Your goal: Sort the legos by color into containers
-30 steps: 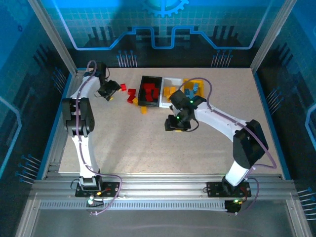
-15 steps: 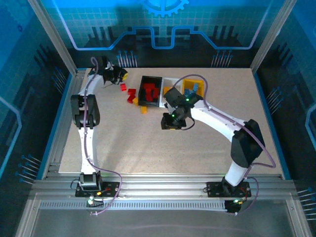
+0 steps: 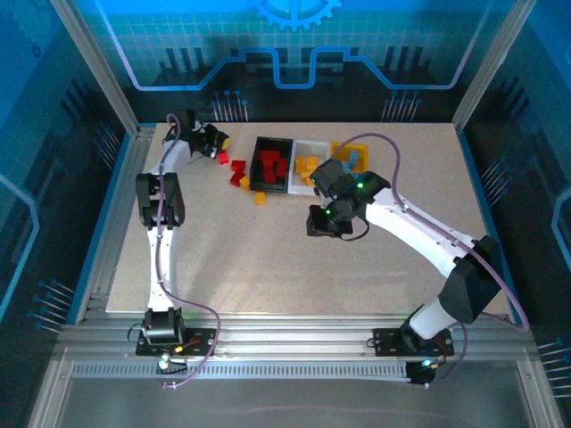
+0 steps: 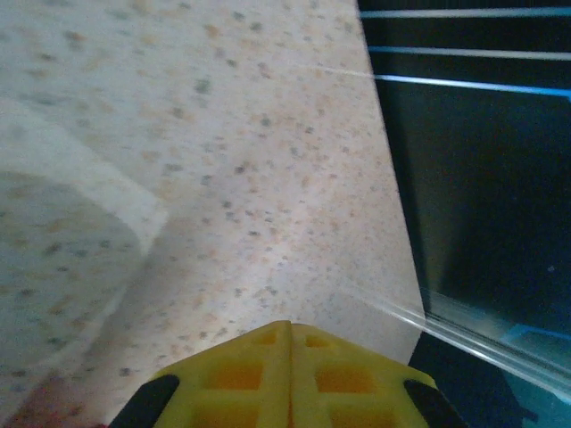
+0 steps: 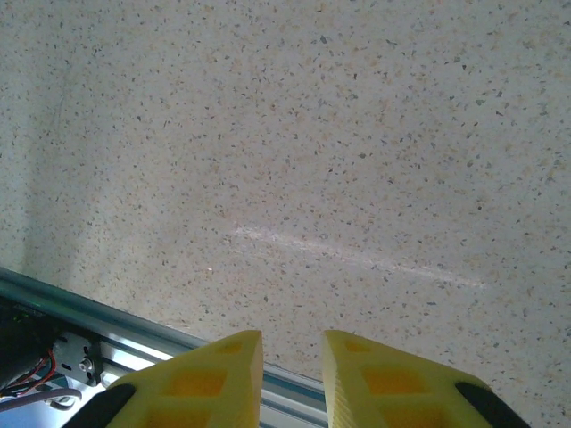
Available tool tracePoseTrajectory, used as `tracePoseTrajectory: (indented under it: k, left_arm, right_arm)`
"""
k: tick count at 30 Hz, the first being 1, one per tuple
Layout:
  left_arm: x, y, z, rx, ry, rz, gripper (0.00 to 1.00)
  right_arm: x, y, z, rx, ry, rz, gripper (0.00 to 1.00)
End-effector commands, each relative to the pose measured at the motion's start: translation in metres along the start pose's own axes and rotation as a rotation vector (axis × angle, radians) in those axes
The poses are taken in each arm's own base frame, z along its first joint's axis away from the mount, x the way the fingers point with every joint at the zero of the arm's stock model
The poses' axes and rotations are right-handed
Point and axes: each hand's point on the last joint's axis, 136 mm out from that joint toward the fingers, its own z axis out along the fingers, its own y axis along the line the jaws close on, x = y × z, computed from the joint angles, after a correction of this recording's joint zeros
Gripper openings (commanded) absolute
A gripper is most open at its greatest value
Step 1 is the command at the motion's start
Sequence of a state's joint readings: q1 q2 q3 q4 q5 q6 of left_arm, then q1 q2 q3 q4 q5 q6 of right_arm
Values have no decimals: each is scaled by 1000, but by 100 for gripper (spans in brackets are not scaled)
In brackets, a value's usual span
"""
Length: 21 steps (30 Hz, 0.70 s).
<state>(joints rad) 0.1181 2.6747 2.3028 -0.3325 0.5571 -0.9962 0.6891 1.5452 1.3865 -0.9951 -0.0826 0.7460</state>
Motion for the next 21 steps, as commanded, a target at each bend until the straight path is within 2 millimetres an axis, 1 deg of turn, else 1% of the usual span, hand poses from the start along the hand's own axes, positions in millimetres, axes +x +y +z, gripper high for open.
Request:
tracePoseTrajectory:
  k: [1,4,7,10,12,16,21]
  left_arm:
    - [3,28,-20,-115,-6,-79,8]
    - [10,40,-35,-156,-1,-90,9]
    - [21,46,-47,-181,26,-69,9]
    - [36,53,-59,-209,57,-42,10]
    - [45,55,-61,-178,77,-34,10]
    - [70,68,-67,-202,145,-42,10]
    - [99,84,-90,-238,178,-24,11]
  right_arm:
    - [1,2,6,25,23,10,26]
    - [-4,7,10,16,24,1,27]
    - [-9,12,15,3,27,-9,27]
    - [-13,18,19,-10,27,-25,27]
    - [-15,20,21,-18,28,-35,27]
    - [-18,25,24,-33,33,-58,27]
    - [-20,28,27,-42,34,-82,27]
